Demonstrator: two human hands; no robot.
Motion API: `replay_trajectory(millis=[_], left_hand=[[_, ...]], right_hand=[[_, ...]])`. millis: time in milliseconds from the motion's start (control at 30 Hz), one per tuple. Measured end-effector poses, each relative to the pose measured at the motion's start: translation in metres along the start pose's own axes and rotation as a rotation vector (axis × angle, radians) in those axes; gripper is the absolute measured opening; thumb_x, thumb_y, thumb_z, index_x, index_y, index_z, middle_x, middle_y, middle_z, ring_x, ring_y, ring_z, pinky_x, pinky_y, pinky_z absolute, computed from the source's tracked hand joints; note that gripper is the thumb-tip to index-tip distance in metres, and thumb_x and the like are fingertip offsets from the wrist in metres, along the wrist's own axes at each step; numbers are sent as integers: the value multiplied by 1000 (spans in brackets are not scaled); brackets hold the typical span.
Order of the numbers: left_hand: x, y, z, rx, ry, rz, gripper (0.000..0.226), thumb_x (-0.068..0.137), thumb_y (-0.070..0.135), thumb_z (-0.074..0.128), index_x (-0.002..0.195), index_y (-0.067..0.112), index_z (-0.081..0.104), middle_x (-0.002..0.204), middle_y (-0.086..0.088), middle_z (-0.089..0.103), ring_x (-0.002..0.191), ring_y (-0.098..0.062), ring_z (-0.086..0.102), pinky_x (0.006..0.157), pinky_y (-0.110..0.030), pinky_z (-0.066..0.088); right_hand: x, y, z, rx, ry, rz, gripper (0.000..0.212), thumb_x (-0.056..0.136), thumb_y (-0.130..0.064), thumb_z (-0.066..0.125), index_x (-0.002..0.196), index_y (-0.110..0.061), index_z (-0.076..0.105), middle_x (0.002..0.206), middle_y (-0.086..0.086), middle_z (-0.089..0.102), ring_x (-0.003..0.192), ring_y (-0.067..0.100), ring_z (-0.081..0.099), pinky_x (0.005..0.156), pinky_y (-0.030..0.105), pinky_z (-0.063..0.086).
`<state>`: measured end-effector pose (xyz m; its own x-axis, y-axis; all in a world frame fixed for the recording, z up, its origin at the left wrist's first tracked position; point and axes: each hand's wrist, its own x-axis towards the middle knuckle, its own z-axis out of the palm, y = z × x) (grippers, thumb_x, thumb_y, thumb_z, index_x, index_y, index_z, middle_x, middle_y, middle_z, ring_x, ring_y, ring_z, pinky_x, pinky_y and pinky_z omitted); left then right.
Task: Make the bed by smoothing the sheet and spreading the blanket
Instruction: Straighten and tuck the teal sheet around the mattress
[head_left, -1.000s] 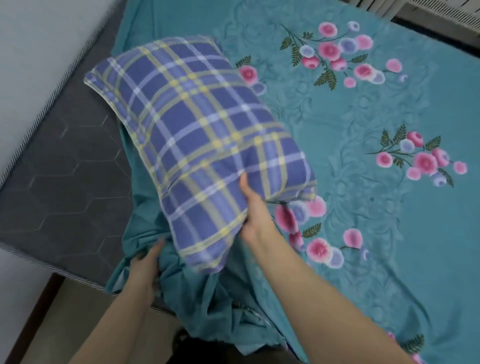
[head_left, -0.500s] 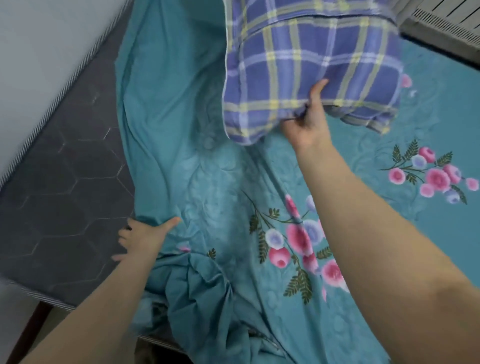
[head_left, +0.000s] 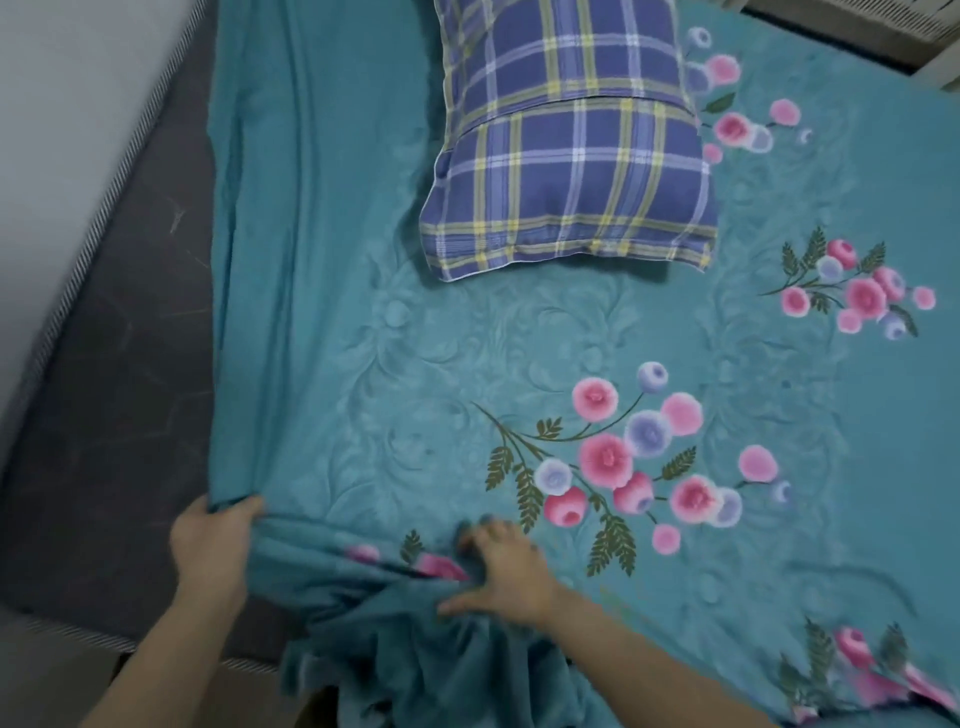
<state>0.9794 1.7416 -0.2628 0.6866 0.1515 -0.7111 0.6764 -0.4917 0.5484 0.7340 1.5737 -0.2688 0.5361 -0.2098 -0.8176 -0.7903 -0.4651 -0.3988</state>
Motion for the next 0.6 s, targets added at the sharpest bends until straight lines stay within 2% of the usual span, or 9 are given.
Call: replay_trajectory(millis=[100, 167, 233, 300, 367, 433, 500, 533, 600], left_hand=[[20, 6, -35, 117, -5, -12, 43, 63, 0, 73, 106, 6, 67, 90, -14, 68, 78, -28, 63, 74, -43, 54], [30, 14, -52, 162, -50, -44, 40, 68, -1, 71, 107, 4, 66, 92, -17, 68, 76, -29, 62, 71, -40, 53], [37, 22, -65, 177, -149, -137, 36, 72, -3, 64, 109, -3, 63, 86, -18, 65, 70, -29, 59, 62, -34, 48], [43, 33, -75, 155, -318, -272, 41, 71, -4, 53, 111, -9, 60, 93, -24, 66, 76, -34, 61, 62, -35, 48], [45, 41, -83, 69, -517, -387, 48, 67, -3, 44, 111, -8, 61, 100, -22, 70, 77, -35, 69, 61, -34, 56], [43, 47, -87, -106, -659, -445, 49, 69, 4, 49, 115, -3, 64, 103, -18, 72, 81, -32, 72, 62, -36, 60], [40, 49, -88, -274, -743, -439, 49, 79, 31, 63, 121, 7, 65, 114, -15, 70, 97, -32, 70, 74, -43, 59], [38, 48, -88, -333, -803, -438, 60, 78, 53, 64, 124, 13, 65, 121, -14, 67, 108, -33, 66, 84, -46, 57], [33, 44, -87, -399, -890, -469, 87, 68, 83, 52, 125, 19, 64, 129, -12, 62, 120, -35, 58, 93, -52, 51]], right_hand=[[-7, -32, 47, 48, -151, -75, 36, 84, -54, 59, 104, -24, 59, 114, 6, 63, 110, 24, 56, 91, 31, 40], [-10, -55, 67, 100, -194, -126, 23, 92, -37, 50, 109, -24, 58, 121, 7, 62, 112, 26, 56, 94, 30, 42], [-6, -69, 77, 132, -180, -112, 26, 95, -28, 44, 116, -25, 59, 128, 4, 60, 116, 24, 55, 97, 29, 43], [4, -79, 80, 156, -180, -44, 32, 94, -22, 42, 120, -25, 59, 131, 3, 59, 118, 23, 55, 100, 29, 43], [16, -89, 75, 152, -141, 33, 34, 92, -19, 40, 120, -22, 60, 129, 6, 59, 117, 25, 56, 100, 34, 45], [26, -103, 66, 111, -25, 101, 36, 92, -16, 40, 121, -20, 61, 125, 8, 61, 115, 25, 57, 99, 35, 46], [28, -122, 58, 97, 143, 137, 30, 96, -25, 40, 114, -20, 63, 114, 8, 66, 110, 24, 59, 94, 33, 45], [26, -133, 54, 162, 220, 126, 30, 97, -38, 39, 104, -22, 64, 106, 5, 68, 105, 23, 61, 90, 33, 45], [17, -153, 51, 342, 303, 9, 50, 86, -70, 38, 95, -26, 60, 97, -3, 68, 97, 16, 63, 87, 34, 47]])
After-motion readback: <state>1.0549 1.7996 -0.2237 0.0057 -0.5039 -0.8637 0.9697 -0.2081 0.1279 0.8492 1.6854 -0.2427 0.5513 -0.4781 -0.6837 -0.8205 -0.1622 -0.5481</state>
